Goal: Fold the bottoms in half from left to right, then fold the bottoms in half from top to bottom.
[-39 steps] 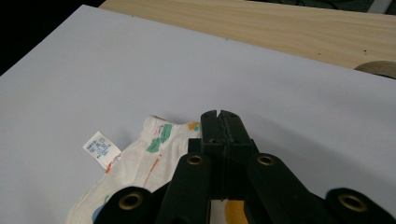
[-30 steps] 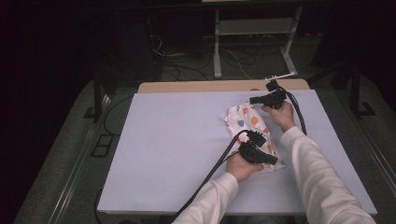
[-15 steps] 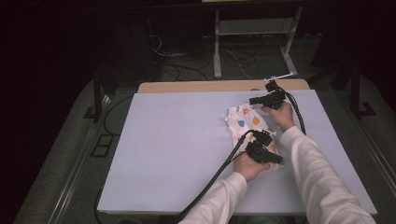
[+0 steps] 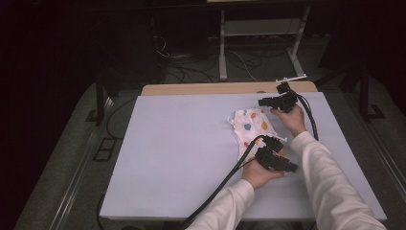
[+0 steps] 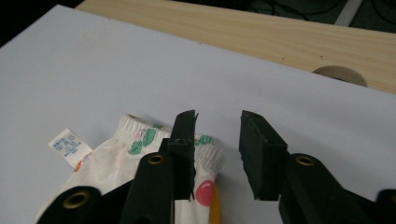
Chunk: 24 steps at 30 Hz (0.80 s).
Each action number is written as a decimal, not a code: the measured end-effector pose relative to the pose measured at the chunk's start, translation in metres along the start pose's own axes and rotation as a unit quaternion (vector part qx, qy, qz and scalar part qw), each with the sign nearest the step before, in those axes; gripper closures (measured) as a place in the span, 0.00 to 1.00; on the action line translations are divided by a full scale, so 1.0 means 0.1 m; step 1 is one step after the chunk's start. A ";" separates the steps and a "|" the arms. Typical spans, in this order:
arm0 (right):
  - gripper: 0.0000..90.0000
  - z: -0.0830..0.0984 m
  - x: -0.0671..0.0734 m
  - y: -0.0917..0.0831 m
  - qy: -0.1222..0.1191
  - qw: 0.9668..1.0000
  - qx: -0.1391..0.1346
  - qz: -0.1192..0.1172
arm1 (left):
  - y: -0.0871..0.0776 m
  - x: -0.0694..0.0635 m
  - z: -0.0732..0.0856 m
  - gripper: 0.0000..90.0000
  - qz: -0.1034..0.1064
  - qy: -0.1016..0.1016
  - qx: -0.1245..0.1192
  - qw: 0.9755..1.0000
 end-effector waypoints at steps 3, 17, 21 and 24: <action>0.52 -0.01 -0.03 -0.08 0.002 1.000 -0.014 0.011 | -0.03 -0.03 0.00 0.49 -0.006 0.009 -0.009 1.000; 0.02 0.06 0.07 -0.32 0.009 0.999 -0.033 -0.010 | -0.31 -0.03 0.05 0.08 -0.028 0.070 -0.037 0.996; 0.02 0.09 0.06 -0.35 0.012 0.999 -0.034 -0.006 | -0.36 0.01 0.11 0.00 -0.051 0.077 -0.003 0.996; 0.02 0.13 0.06 -0.36 0.009 1.000 -0.027 -0.007 | -0.43 0.02 0.11 0.00 -0.056 0.079 -0.010 0.995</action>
Point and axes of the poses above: each handheld gripper's, and its own axes: y roughly forward along the jaws, z roughly out of its underside, x roughly to its left, the point moved 6 cm from there along y, roughly forward along the jaws, and after that the axes turned 13 degrees about z, right-handed, at the moved point
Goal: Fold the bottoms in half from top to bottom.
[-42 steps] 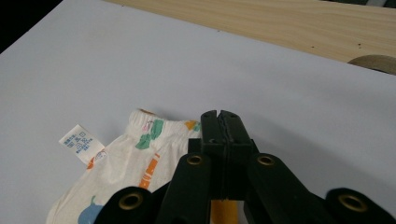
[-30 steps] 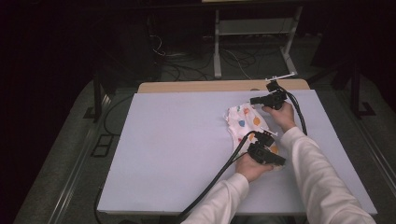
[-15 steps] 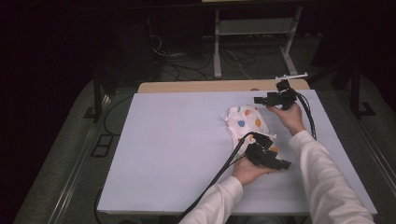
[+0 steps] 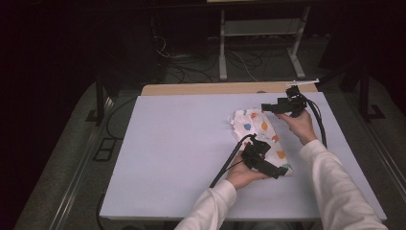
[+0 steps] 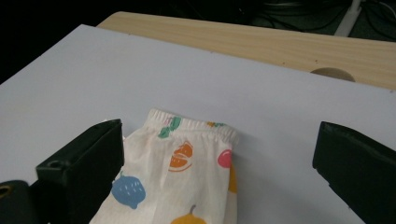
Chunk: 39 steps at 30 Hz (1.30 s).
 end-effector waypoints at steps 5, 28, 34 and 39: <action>0.01 0.00 0.03 -0.03 -0.007 1.000 0.000 -0.005 | -0.13 0.05 -0.01 0.00 -0.010 0.008 -0.007 1.000; 0.00 0.02 0.18 -0.12 -0.037 0.999 0.019 -0.021 | -0.88 0.38 -0.08 0.00 -0.088 0.032 -0.018 0.995; 0.00 0.04 0.16 -0.15 -0.038 0.999 0.018 -0.021 | -1.04 0.47 -0.13 0.00 -0.101 0.032 -0.018 0.994; 0.00 0.06 0.12 -0.17 -0.032 0.999 0.018 -0.021 | -1.14 0.55 -0.16 0.00 -0.097 0.022 -0.013 0.995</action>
Point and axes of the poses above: each handheld gripper's, and its own axes: y roughly forward along the jaws, z roughly out of its underside, x roughly to its left, the point moved 6 cm from there along y, roughly forward along the jaws, and after that the axes turned 13 degrees about z, right-handed, at the moved point
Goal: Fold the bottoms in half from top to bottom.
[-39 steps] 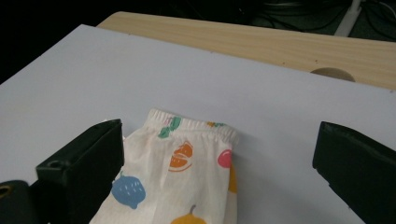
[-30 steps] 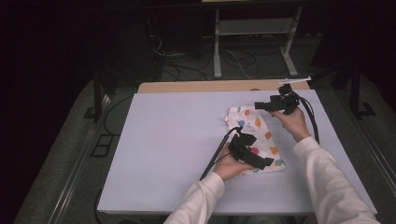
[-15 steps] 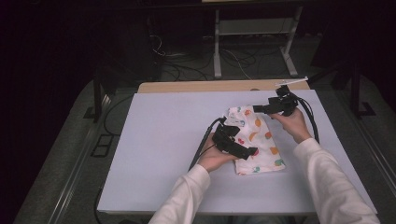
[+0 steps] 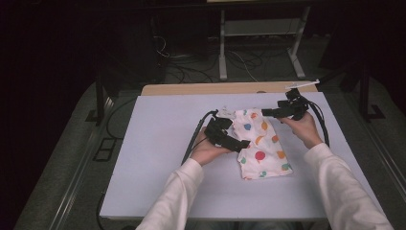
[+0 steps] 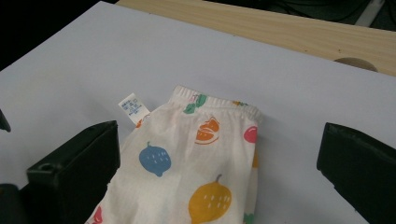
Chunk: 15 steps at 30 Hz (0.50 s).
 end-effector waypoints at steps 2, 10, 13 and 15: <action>0.00 0.01 -0.02 0.00 0.001 1.000 0.003 0.001 | -0.03 0.04 -0.02 0.00 -0.002 -0.003 -0.004 1.000; 0.00 0.05 -0.08 -0.01 0.008 1.000 0.004 0.002 | -0.16 0.18 -0.10 0.00 -0.023 0.001 -0.009 1.000; 0.00 0.06 -0.09 -0.02 0.009 1.000 0.004 0.003 | -0.21 0.25 -0.14 0.00 -0.035 0.001 -0.006 0.999; 0.00 0.07 -0.11 -0.02 0.009 1.000 0.004 0.003 | -0.25 0.28 -0.16 0.00 -0.038 -0.001 -0.004 0.999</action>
Point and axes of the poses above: each handheld gripper's, and its own axes: y roughly forward along the jaws, z roughly out of its underside, x roughly to its left, the point moved 6 cm from there along y, roughly forward along the jaws, and after that the axes turned 13 degrees about z, right-handed, at the moved point
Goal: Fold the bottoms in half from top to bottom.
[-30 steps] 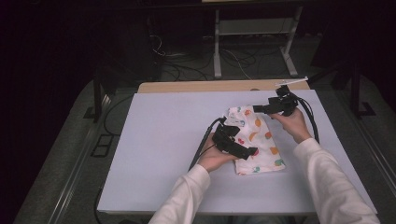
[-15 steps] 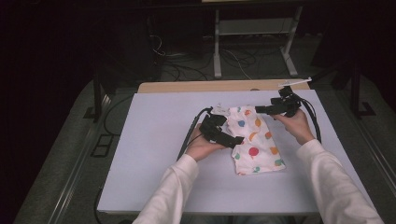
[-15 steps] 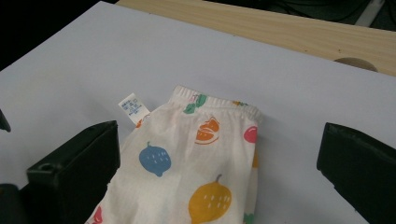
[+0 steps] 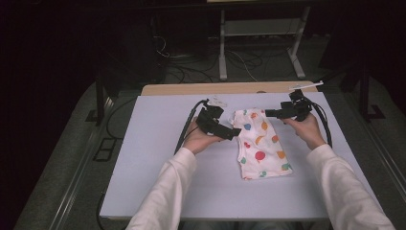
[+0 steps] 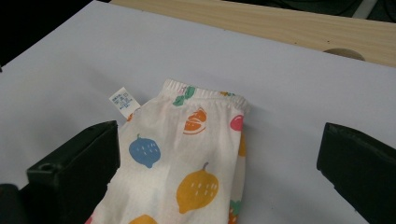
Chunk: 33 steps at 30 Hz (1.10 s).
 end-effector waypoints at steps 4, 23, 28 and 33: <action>0.00 0.01 -0.02 -0.02 0.002 1.000 0.000 0.001 | -0.06 0.06 -0.06 0.00 -0.001 -0.003 -0.004 1.000; 0.00 0.03 -0.01 0.02 0.001 1.000 0.006 -0.002 | -0.02 0.31 -0.24 0.00 -0.003 -0.015 -0.019 1.000; 0.00 0.03 -0.02 0.04 0.003 1.000 0.004 -0.003 | 0.01 0.38 -0.25 0.00 -0.006 -0.023 -0.026 0.999; 0.00 0.03 -0.01 0.06 0.003 1.000 0.004 -0.005 | 0.04 0.47 -0.24 0.00 -0.007 -0.036 -0.032 0.999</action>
Point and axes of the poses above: each handheld gripper's, and its own axes: y roughly forward along the jaws, z roughly out of its underside, x roughly to its left, the point moved 6 cm from there along y, roughly forward along the jaws, and after that the axes turned 13 degrees about z, right-handed, at the moved point
